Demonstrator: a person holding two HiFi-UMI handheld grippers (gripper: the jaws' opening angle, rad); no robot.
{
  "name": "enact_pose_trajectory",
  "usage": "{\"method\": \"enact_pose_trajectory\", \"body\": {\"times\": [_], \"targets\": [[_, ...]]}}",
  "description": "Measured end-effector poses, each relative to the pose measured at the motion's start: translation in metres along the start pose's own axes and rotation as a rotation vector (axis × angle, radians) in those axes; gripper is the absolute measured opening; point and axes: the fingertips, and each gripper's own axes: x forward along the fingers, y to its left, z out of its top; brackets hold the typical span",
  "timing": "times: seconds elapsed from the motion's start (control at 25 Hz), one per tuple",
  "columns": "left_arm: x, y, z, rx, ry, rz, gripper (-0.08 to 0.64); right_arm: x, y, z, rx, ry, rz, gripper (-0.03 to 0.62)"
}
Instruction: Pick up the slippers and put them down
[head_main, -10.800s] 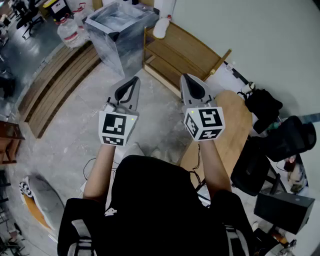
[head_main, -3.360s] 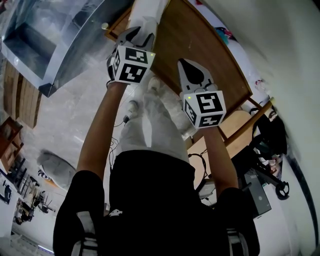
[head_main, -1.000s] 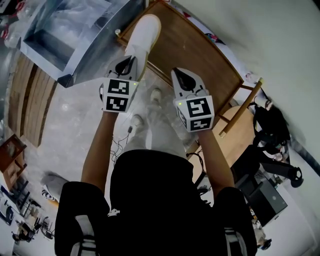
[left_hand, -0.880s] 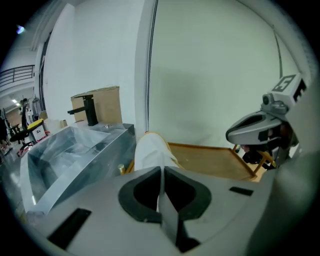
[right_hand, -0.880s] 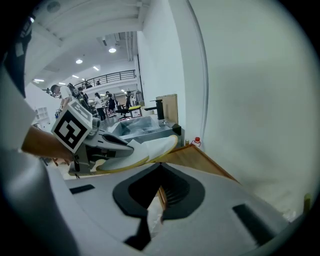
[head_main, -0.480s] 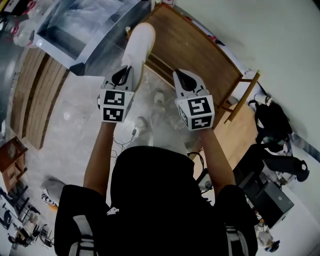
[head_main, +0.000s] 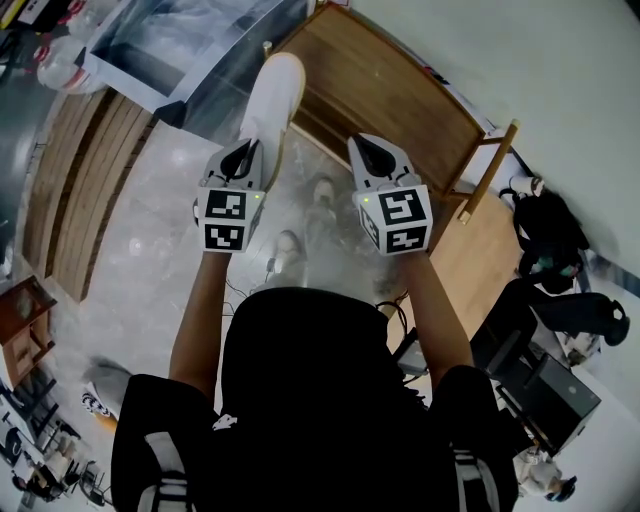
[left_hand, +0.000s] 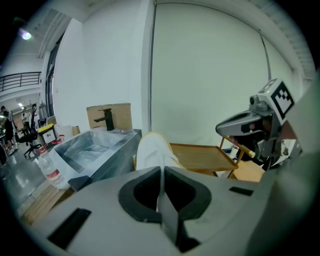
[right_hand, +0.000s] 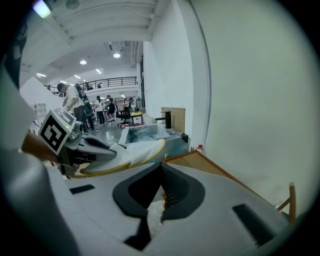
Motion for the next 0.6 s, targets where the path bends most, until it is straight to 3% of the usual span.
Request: {"method": "enact_pose_trajectory", "body": {"times": [0.6], "targets": [[-0.081,0.004,-0.052,-0.016,-0.015,0.036,0.012,-0.041,0.063,-0.007,-0.012,-0.069,-0.011,-0.002]]}}
